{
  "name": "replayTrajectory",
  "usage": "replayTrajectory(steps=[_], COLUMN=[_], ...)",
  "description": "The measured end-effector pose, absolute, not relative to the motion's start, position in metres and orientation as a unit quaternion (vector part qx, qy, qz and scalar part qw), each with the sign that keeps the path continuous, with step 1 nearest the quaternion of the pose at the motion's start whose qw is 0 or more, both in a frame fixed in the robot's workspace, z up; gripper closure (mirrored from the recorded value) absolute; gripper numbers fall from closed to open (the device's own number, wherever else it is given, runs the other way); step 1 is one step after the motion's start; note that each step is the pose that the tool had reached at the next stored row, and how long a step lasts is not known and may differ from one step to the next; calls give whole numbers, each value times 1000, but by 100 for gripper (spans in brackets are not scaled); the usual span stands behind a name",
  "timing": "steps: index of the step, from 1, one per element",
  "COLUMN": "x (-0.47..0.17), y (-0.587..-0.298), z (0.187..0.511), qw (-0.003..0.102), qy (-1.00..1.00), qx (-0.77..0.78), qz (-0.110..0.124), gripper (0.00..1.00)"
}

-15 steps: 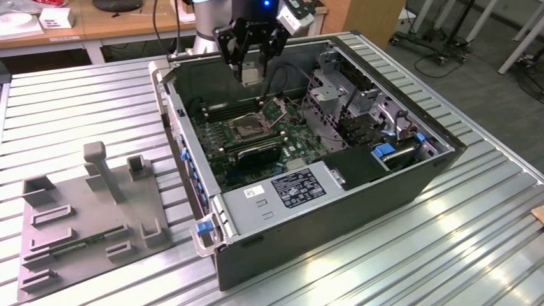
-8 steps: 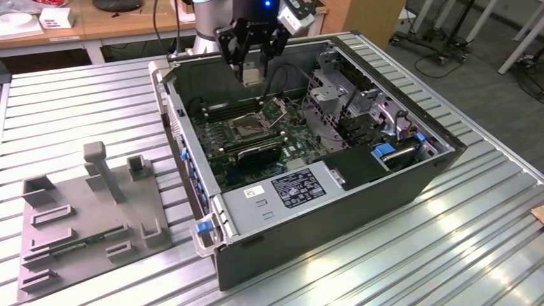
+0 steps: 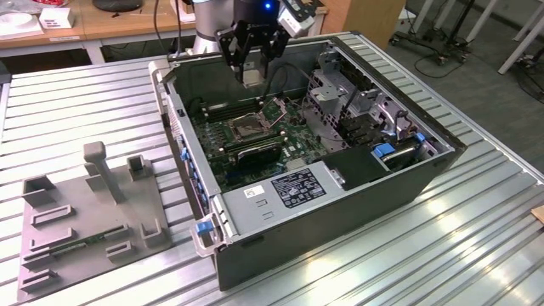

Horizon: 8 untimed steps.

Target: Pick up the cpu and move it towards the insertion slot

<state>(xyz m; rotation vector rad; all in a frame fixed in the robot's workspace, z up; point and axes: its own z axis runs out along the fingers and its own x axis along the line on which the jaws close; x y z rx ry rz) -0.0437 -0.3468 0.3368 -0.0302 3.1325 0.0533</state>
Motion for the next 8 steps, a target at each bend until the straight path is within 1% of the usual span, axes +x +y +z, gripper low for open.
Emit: replayTrajectory(steps=[8], x=[-44], y=[-346], z=[337], qw=[4], qy=[1000], qx=[-10], qz=[17], gripper=[46])
